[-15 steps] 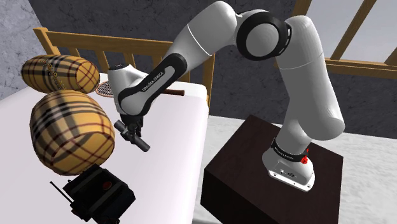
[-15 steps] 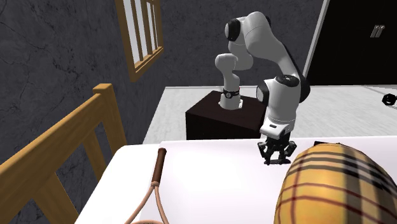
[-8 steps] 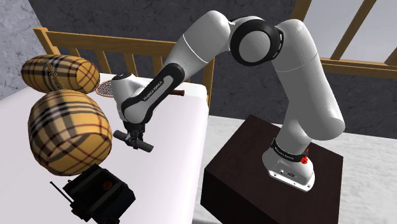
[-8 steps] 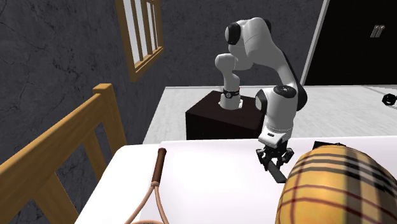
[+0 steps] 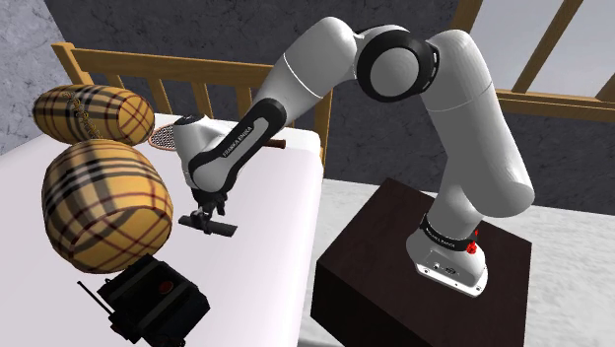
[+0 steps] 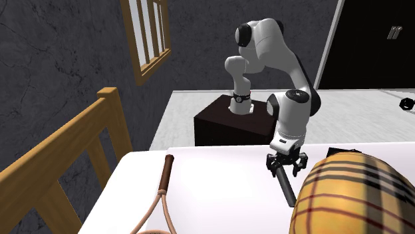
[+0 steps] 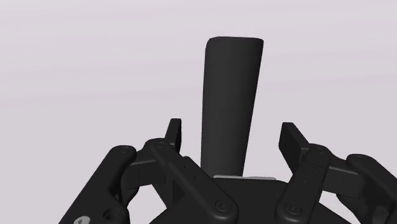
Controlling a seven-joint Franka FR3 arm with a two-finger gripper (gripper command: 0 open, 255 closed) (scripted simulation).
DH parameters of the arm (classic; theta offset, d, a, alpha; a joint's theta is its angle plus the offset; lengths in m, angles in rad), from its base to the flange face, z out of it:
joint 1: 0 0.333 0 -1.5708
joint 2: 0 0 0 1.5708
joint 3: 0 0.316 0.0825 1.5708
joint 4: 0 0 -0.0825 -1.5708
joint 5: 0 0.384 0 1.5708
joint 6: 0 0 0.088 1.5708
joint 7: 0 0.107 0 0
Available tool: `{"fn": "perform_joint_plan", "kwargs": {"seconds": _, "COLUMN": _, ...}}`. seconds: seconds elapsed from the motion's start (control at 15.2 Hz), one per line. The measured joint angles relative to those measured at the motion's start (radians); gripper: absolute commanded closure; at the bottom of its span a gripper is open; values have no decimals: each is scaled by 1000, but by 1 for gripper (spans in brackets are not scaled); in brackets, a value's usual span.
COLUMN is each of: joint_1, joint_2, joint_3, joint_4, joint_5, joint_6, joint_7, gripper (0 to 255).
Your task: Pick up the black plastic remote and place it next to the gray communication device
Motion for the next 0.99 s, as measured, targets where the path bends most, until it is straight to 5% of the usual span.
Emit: {"fn": "perform_joint_plan", "kwargs": {"seconds": 0.99, "joint_1": -11, "joint_2": -86, "joint_3": 5, "joint_4": -1, "joint_5": 7, "joint_6": -85, "joint_7": -4, "gripper": 0}}
